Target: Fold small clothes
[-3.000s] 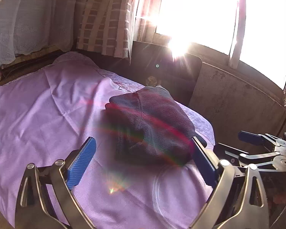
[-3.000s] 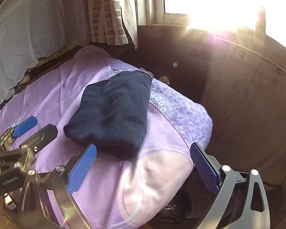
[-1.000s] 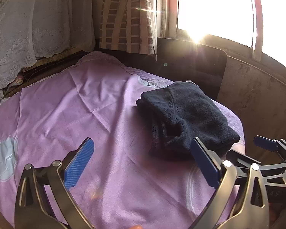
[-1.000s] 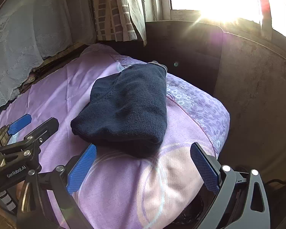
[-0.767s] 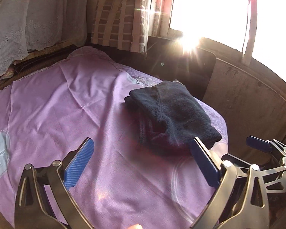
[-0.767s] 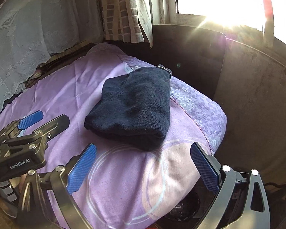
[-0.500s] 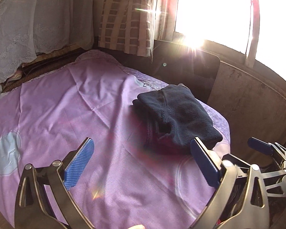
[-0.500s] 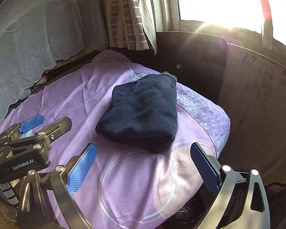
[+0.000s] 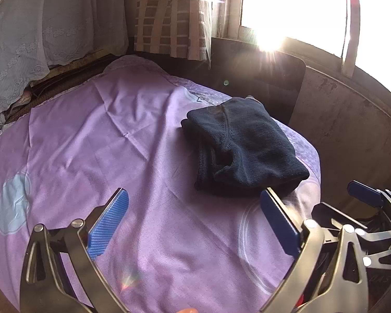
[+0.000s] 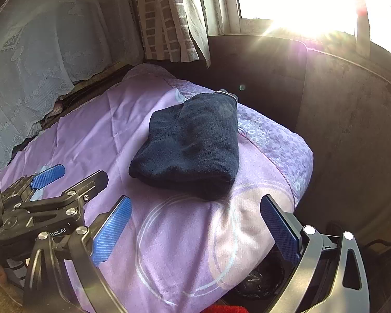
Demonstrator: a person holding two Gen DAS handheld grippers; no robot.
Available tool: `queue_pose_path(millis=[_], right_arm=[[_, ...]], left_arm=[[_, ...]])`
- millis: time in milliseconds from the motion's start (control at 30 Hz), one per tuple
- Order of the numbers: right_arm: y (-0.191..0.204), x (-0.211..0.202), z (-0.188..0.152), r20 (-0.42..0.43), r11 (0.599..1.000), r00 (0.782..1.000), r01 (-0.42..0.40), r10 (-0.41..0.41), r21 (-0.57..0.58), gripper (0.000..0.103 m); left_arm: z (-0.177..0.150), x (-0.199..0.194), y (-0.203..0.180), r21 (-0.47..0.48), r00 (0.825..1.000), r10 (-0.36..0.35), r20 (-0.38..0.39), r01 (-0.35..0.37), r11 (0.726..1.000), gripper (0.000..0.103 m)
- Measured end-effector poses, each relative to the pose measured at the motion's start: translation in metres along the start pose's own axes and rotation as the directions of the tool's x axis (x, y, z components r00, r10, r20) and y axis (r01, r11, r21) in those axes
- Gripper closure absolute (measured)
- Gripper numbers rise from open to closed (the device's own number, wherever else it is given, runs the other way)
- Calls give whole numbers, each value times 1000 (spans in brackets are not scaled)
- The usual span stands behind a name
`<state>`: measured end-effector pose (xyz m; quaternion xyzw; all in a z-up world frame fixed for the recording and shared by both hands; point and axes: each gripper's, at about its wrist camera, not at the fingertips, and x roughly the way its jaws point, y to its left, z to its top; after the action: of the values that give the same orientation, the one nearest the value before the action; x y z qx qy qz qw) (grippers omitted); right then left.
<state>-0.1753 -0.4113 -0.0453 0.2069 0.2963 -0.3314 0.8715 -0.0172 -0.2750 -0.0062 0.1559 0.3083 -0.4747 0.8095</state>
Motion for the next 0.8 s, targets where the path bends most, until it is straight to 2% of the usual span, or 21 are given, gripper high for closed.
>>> queue_pose_path(millis=[200,800], right_arm=[[-1,0,0,0,1000,1000,-4,4,7,4],[1,-2,4,16,1000,1000,6,-6,-8,4]], left_arm=[[2,-8,-4,14,998,61,32,-62,998,4],[5,-10,-6,12,995,90,46,-91,996,4]])
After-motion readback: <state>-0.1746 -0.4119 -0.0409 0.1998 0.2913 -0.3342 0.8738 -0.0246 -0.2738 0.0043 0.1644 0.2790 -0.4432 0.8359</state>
